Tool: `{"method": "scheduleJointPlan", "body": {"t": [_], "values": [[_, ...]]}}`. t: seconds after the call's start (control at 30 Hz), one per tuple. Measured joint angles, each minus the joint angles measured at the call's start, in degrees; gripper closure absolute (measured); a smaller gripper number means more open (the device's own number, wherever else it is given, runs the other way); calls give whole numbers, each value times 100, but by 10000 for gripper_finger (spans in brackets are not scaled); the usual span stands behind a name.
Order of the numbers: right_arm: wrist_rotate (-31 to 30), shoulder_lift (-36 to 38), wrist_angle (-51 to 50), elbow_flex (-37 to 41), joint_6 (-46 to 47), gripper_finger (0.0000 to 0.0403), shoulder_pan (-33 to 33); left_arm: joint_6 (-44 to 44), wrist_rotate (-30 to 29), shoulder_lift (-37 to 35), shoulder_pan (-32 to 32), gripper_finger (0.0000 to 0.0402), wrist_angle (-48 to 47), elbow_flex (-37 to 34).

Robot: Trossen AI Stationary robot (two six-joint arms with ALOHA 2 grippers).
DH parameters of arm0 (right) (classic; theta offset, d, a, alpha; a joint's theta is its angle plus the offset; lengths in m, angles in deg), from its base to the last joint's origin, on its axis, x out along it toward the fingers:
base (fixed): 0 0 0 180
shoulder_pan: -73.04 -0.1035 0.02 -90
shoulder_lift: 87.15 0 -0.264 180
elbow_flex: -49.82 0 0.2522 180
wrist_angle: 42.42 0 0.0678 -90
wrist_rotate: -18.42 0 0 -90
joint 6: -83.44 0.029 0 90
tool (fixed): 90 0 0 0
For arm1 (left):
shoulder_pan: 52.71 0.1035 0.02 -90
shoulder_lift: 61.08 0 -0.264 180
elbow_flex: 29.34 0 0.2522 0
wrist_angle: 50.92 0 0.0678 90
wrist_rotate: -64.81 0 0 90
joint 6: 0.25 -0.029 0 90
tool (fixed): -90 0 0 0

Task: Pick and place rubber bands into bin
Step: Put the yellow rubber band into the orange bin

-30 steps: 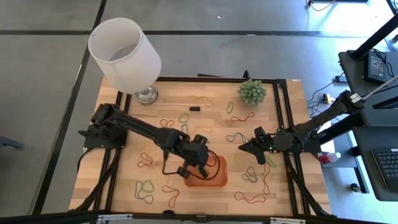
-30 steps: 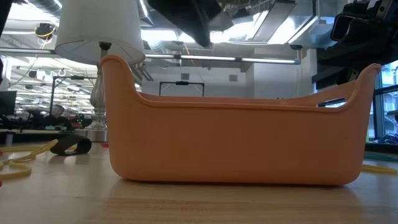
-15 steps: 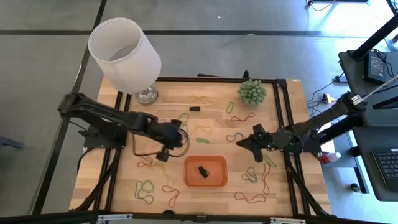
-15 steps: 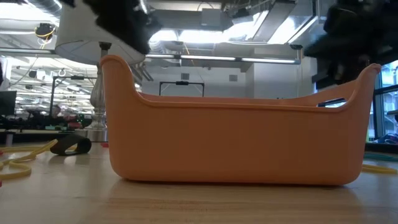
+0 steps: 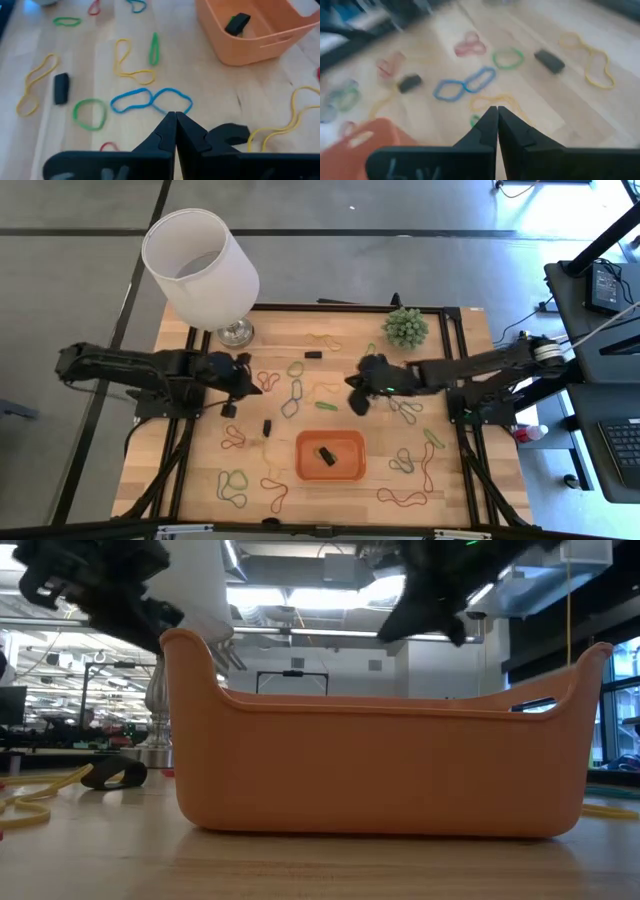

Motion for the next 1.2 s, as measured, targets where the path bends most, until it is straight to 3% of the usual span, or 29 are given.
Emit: {"method": "scheduleJointPlan", "body": {"t": [0.27, 0.47, 0.7, 1.2], "values": [[1203, -1779, -2105, -2025, -8, 351, 748, 360, -59, -1080, 658, 399, 161, -787], [1439, -2815, -2881, -2910, -578, 317, 1027, 484, -120, -1214, 874, 401, 305, -952], [1810, -3559, -2894, -3265, -933, 307, 1191, 504, -127, -1214, 898, 397, 441, -952], [2107, -4056, -2633, -3273, -1654, 318, 1467, 492, -127, -1212, 896, 398, 443, -952]]}}
